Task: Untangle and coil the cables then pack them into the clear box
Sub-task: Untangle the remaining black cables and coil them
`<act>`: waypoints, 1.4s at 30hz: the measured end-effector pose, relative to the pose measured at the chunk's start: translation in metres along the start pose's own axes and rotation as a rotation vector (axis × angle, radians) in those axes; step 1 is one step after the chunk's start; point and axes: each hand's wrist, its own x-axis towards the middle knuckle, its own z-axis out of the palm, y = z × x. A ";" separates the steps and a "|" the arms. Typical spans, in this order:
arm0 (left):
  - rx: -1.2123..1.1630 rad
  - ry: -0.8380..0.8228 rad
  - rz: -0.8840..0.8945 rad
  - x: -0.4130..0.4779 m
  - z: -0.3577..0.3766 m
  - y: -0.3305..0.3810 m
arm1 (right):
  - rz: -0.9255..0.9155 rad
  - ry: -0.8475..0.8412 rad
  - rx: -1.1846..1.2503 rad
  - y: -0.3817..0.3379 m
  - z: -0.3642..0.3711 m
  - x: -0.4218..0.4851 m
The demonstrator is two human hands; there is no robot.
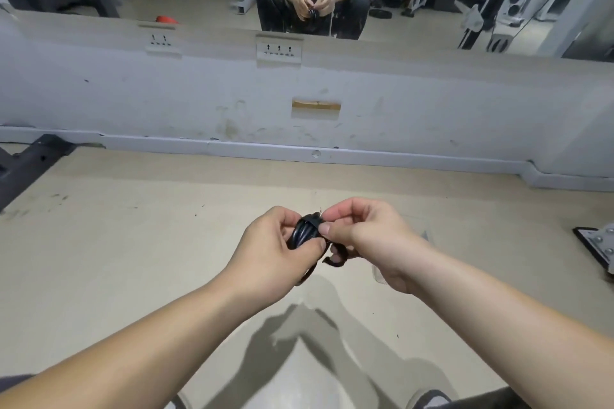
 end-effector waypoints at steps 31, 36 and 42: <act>-0.282 0.131 0.099 0.004 0.011 0.022 | 0.013 0.119 0.379 0.004 0.000 0.004; -0.211 0.149 0.132 0.003 0.013 0.021 | -0.001 0.111 0.243 0.005 0.000 0.004; -0.104 0.181 0.163 0.004 0.013 0.016 | 0.139 -0.150 0.507 -0.001 -0.003 0.004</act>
